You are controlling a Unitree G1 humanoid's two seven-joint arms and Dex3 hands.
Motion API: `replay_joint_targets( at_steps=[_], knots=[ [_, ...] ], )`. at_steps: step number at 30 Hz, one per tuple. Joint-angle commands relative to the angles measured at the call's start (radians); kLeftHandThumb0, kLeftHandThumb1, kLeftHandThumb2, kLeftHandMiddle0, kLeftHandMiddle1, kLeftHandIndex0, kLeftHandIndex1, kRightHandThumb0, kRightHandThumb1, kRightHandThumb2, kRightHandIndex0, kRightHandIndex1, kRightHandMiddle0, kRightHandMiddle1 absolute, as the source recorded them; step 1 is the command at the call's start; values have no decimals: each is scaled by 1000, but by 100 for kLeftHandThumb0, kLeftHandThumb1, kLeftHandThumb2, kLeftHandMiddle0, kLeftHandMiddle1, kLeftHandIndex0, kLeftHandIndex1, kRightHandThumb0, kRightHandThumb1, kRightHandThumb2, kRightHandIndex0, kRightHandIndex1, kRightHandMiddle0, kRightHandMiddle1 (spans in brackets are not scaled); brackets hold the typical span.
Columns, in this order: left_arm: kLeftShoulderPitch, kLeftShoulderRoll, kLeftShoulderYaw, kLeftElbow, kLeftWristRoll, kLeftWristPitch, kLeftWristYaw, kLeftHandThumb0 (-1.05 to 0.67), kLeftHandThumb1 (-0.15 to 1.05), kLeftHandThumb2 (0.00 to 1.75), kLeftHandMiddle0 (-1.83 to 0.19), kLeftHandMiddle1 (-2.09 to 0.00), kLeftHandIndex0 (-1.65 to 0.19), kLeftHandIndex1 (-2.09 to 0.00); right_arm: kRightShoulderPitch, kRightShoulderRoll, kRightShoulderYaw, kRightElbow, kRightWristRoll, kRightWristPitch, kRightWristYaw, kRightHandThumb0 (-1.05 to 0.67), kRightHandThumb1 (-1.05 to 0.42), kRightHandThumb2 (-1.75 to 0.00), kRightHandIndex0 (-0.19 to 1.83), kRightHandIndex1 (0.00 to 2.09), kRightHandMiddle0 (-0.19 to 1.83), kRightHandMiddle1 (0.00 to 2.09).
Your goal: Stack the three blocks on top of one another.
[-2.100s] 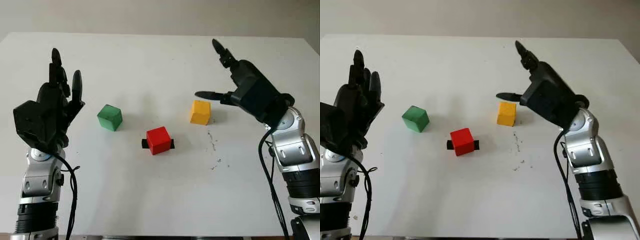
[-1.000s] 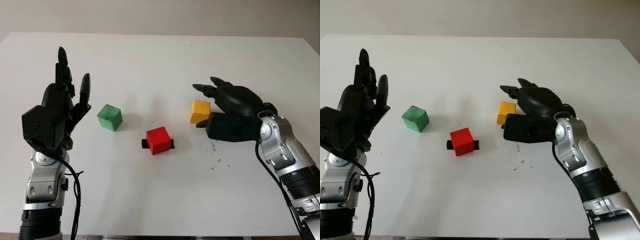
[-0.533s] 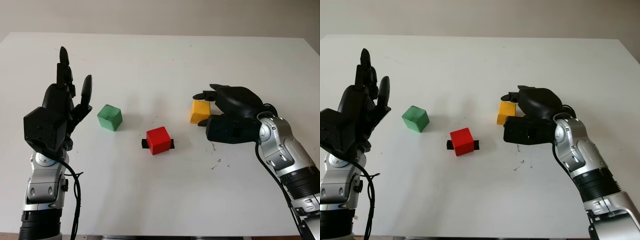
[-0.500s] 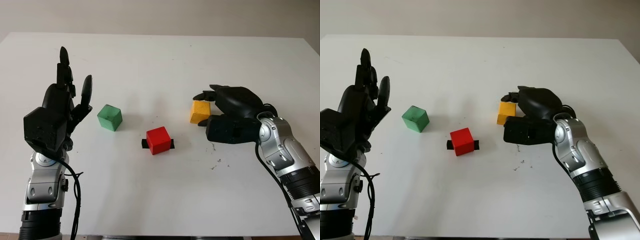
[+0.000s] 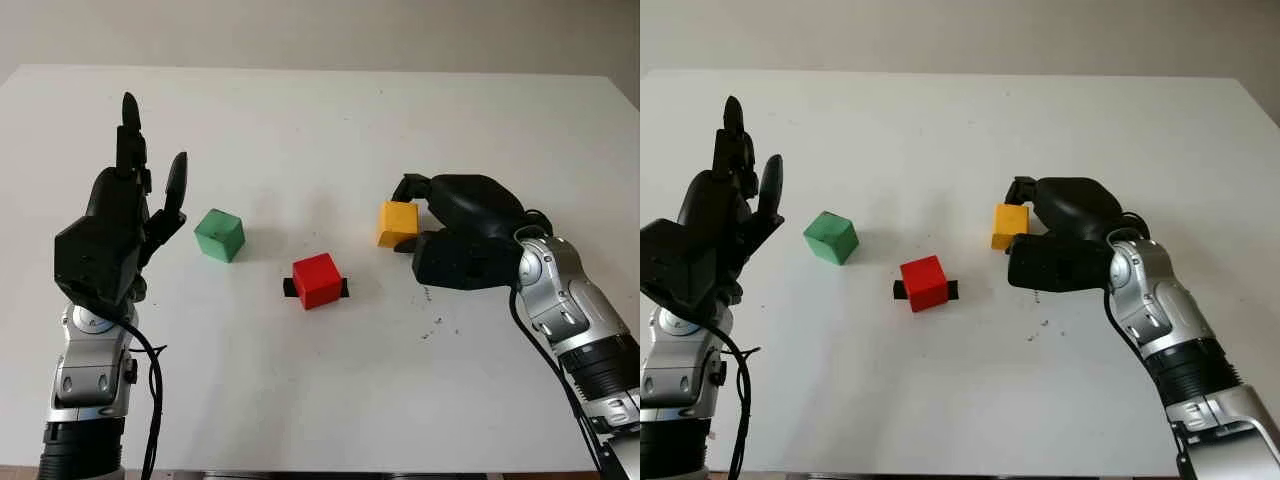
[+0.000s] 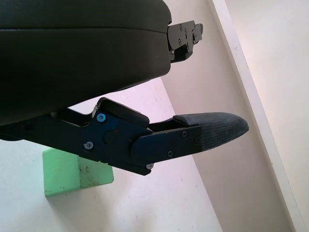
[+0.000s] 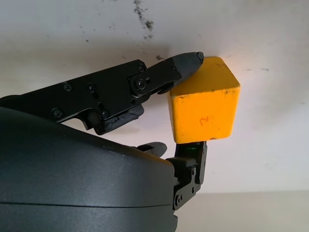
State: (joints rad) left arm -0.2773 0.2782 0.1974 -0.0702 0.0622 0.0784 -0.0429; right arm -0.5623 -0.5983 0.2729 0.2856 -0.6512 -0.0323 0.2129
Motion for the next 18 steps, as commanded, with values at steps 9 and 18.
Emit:
replay_joint_targets(
  at_steps=[9, 18],
  knots=[
    [4, 6, -5, -4, 5, -10, 5, -71, 105, 62, 19, -2, 19, 0, -51, 10, -126, 59, 267, -105, 82, -39, -95, -5, 38, 6, 33, 140],
    [-1, 6, -7, 2, 9, -14, 8, -72, 105, 62, 19, -3, 19, 0, -158, 16, -189, 203, 512, -281, 278, -46, -97, -6, 36, 5, 38, 130]
  ],
)
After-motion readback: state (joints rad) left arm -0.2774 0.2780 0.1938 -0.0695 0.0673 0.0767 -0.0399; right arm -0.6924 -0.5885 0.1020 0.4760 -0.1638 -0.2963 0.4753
